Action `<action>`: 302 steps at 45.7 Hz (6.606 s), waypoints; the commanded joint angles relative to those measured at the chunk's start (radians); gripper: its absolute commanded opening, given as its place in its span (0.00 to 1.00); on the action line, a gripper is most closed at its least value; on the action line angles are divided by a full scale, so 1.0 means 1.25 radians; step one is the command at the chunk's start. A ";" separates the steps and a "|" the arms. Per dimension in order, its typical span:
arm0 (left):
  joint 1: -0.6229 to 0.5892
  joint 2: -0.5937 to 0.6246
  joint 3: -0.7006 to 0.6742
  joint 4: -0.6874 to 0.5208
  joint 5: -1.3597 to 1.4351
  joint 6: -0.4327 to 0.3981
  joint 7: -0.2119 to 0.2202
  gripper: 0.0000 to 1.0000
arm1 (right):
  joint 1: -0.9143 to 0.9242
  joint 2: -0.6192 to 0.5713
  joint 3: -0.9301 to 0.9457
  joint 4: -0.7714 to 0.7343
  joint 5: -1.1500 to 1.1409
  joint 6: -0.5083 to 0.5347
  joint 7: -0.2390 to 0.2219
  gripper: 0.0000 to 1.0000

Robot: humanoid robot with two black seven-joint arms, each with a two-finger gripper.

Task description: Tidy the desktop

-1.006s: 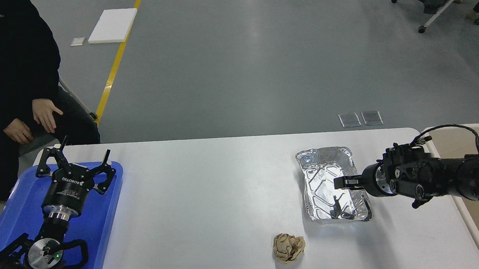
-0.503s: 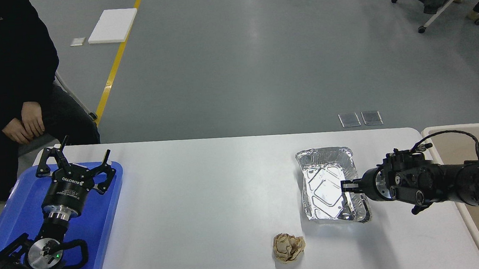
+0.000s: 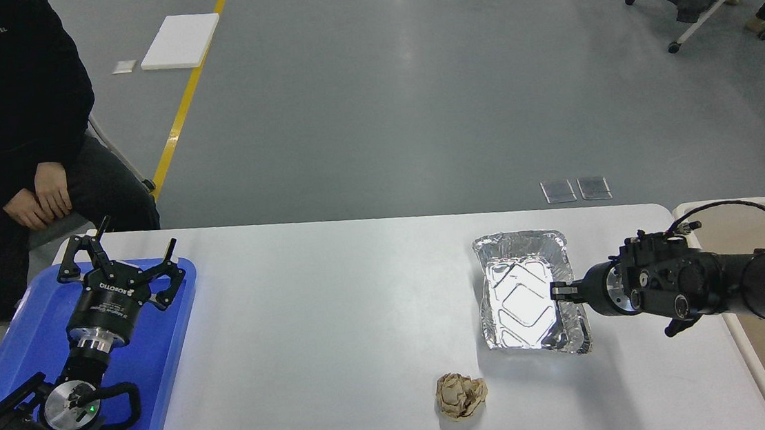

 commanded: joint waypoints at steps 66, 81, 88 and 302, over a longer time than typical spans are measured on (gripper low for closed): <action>0.000 -0.001 0.000 0.000 0.000 0.000 0.000 0.99 | 0.919 -0.245 -0.201 0.496 0.001 0.500 0.000 0.00; 0.000 -0.001 0.000 0.000 0.000 0.000 0.000 0.99 | 0.979 -0.266 -0.209 0.537 0.000 0.502 -0.002 0.00; 0.000 -0.001 0.000 0.000 0.000 0.000 0.000 0.99 | 0.977 -0.269 -0.233 0.535 -0.002 0.499 -0.002 0.00; 0.000 0.000 0.000 0.000 0.000 0.000 0.000 0.99 | 0.251 -0.598 0.109 0.214 -0.078 0.289 -0.104 0.91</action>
